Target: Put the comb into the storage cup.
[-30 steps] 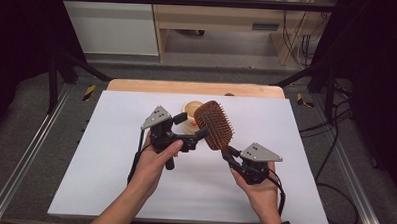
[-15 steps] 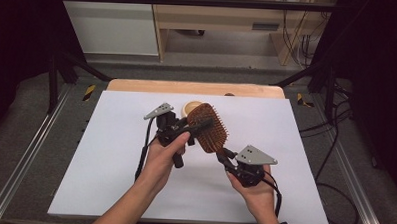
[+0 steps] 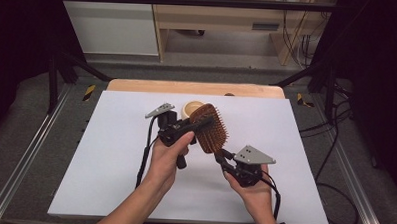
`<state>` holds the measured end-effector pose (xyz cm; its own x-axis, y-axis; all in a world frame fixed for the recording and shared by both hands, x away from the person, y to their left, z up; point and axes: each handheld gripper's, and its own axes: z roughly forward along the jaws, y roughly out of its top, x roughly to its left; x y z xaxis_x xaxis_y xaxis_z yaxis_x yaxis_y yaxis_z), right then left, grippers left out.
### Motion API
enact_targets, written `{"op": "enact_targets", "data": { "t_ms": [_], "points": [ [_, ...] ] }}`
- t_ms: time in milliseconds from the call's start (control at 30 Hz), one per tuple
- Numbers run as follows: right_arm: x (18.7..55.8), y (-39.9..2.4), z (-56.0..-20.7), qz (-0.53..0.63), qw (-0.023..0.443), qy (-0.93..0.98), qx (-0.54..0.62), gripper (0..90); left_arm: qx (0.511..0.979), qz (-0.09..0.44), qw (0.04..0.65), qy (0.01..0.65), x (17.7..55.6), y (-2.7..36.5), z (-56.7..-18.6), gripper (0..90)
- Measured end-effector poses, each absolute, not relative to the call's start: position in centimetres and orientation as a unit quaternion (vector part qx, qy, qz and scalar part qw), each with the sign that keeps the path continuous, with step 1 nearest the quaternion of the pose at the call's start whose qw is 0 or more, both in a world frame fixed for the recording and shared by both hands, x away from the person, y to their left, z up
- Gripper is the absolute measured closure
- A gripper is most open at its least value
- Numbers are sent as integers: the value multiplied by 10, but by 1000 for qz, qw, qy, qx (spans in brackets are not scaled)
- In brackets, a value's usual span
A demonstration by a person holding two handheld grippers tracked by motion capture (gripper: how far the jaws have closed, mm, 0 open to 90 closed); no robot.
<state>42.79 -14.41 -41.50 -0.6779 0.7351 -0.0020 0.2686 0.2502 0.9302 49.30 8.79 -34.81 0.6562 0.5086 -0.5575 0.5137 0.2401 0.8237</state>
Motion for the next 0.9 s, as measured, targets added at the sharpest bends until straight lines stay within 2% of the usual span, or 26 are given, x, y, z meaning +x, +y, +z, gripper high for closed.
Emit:
{"op": "enact_targets", "data": {
  "t_ms": [67,133,300,533,633,733,900],
  "points": [
    [429,-145,-415,518,216,759,329,715,619,2,673,405,494,87,-348,516],
    [430,-146,-416,514,209,764,330,624,619,13,676,400,494,88,-346,516],
    [426,-155,-415,518,207,755,344,465,619,45,676,396,499,94,-334,514],
    [421,-175,-424,527,241,724,374,123,617,87,680,387,504,97,-311,512],
    [417,-183,-429,505,263,732,374,107,620,100,678,382,508,96,-304,512],
    [415,-191,-431,498,267,737,371,69,625,112,674,378,512,93,-297,512],
    [418,-205,-432,507,277,717,389,67,634,130,668,368,519,85,-285,511]
  ]
}}
